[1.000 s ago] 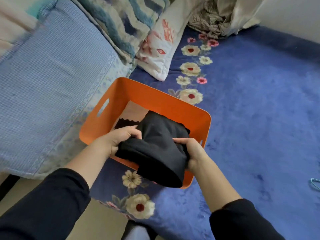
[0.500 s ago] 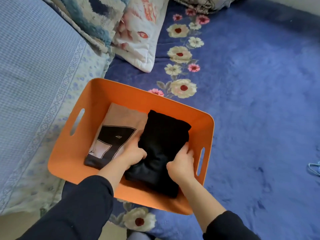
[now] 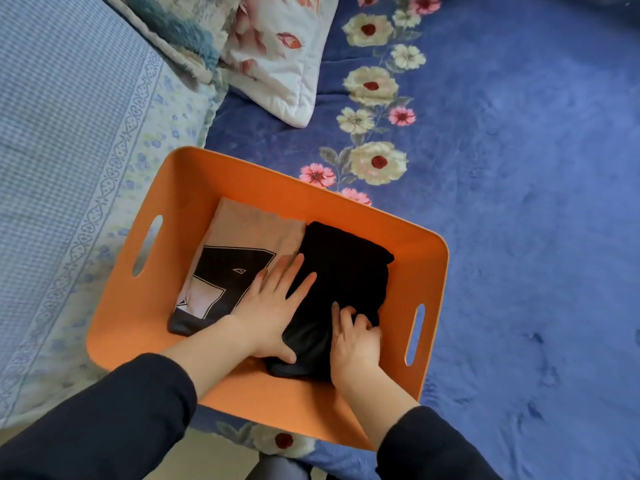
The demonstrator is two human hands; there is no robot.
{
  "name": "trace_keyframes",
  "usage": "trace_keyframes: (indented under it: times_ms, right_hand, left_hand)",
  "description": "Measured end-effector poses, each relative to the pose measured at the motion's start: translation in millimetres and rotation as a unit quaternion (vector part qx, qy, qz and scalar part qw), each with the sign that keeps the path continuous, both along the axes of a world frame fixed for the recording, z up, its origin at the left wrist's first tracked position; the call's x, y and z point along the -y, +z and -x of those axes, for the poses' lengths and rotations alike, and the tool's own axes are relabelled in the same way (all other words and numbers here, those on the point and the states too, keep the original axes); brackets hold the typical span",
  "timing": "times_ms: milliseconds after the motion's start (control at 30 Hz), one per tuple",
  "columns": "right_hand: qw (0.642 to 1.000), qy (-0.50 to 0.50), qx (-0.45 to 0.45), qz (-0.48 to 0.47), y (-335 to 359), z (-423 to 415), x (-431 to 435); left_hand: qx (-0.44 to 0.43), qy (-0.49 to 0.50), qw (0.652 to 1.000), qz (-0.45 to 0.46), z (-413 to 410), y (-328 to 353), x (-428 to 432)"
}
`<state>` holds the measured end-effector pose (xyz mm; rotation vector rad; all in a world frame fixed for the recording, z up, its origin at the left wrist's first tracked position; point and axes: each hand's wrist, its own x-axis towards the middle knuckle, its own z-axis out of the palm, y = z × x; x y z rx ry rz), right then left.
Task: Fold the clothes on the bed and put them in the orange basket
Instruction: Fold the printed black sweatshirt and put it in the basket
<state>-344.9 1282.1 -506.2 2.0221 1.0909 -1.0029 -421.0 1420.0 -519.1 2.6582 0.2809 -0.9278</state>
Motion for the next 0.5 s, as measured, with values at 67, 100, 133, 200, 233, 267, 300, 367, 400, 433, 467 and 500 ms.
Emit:
trace_keyframes:
  times_ms: [67,100,133,200,233,267,300,367,400,433,467,500]
  right_hand:
    - [0.999,0.002,-0.033,0.011,-3.3,1.0,-4.4]
    - [0.997,0.007,-0.071,0.020,-0.7,-5.2,-8.2]
    - [0.992,0.001,-0.121,0.038,5.3,-16.8,-13.2]
    - [0.978,-0.038,-0.196,0.065,23.0,-46.8,-23.0]
    - [0.979,-0.033,-0.190,0.066,28.4,-58.5,-24.7]
    - [0.987,-0.003,-0.150,0.056,31.4,-68.0,-24.7]
    - [0.993,0.040,-0.098,0.047,30.0,-70.0,-23.2]
    - [0.996,0.081,-0.033,0.034,22.9,-58.6,-16.6]
    - [0.997,0.070,-0.021,0.029,15.9,-49.9,-12.4]
    - [0.999,0.047,-0.014,0.020,6.7,-43.6,-8.9]
    - [0.999,0.032,-0.007,0.013,-1.7,-39.5,-6.7]
    - [0.999,0.030,0.001,0.013,-8.3,-37.1,-6.0]
  left_hand:
    - [-0.002,-0.034,0.999,-0.041,-5.0,-3.0,3.5]
    - [0.003,-0.048,0.997,-0.055,-6.8,-3.3,5.1]
    - [0.011,-0.062,0.996,-0.064,-7.4,-2.7,6.5]
    - [0.024,-0.090,0.993,-0.071,-7.4,-1.1,7.8]
    - [0.026,-0.100,0.992,-0.072,-6.3,-0.8,7.6]
    - [0.025,-0.103,0.992,-0.075,-7.0,-1.3,7.0]
    - [0.019,-0.102,0.992,-0.077,-7.2,-2.1,6.2]
    - [0.001,-0.096,0.992,-0.078,-10.2,-5.2,4.8]
    - [-0.009,-0.093,0.993,-0.078,-11.7,-7.4,3.7]
    - [-0.018,-0.091,0.993,-0.075,-14.7,-10.6,2.5]
    - [-0.027,-0.088,0.993,-0.072,-16.6,-13.5,1.2]
    - [-0.038,-0.085,0.993,-0.068,-18.5,-16.6,0.2]
